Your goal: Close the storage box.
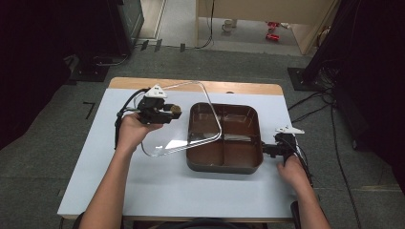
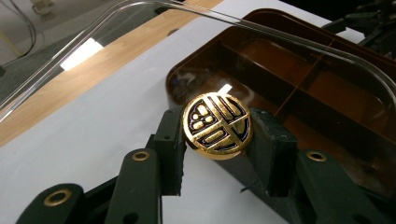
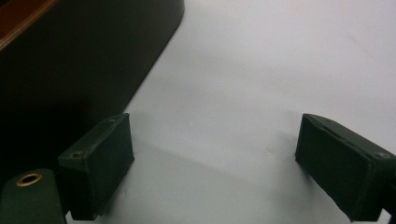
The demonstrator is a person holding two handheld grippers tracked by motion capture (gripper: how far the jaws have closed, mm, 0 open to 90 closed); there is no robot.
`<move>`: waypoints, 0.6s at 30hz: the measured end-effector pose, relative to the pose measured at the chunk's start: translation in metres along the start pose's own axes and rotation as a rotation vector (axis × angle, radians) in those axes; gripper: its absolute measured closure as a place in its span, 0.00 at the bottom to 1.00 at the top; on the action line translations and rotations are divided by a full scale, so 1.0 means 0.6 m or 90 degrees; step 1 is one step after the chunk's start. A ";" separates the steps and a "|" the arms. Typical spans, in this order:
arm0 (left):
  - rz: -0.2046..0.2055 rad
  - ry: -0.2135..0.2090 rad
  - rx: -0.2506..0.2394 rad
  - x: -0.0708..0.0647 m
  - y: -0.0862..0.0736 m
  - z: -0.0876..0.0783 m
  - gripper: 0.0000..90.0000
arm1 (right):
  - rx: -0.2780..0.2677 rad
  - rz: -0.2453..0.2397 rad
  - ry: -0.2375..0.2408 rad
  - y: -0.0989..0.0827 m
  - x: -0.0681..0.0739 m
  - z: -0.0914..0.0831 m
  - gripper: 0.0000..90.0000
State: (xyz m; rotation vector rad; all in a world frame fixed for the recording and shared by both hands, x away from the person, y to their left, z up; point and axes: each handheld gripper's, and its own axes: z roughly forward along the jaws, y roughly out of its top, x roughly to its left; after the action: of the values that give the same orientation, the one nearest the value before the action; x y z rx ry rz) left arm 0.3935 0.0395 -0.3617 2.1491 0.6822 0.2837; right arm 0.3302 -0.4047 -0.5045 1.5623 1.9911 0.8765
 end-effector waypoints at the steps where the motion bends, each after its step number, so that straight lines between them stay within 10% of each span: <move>1: 0.004 -0.003 0.000 -0.003 0.003 0.004 0.66 | 0.000 0.000 0.000 0.000 0.000 0.000 0.12; 18: 0.057 -0.072 0.011 -0.052 0.041 0.090 0.66 | -0.001 0.000 0.000 0.000 0.000 0.000 0.12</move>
State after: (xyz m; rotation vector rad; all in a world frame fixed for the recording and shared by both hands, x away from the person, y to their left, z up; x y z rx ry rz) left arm 0.3996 -0.0257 -0.3749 2.1970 0.5264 0.2025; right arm 0.3303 -0.4046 -0.5045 1.5628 1.9899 0.8774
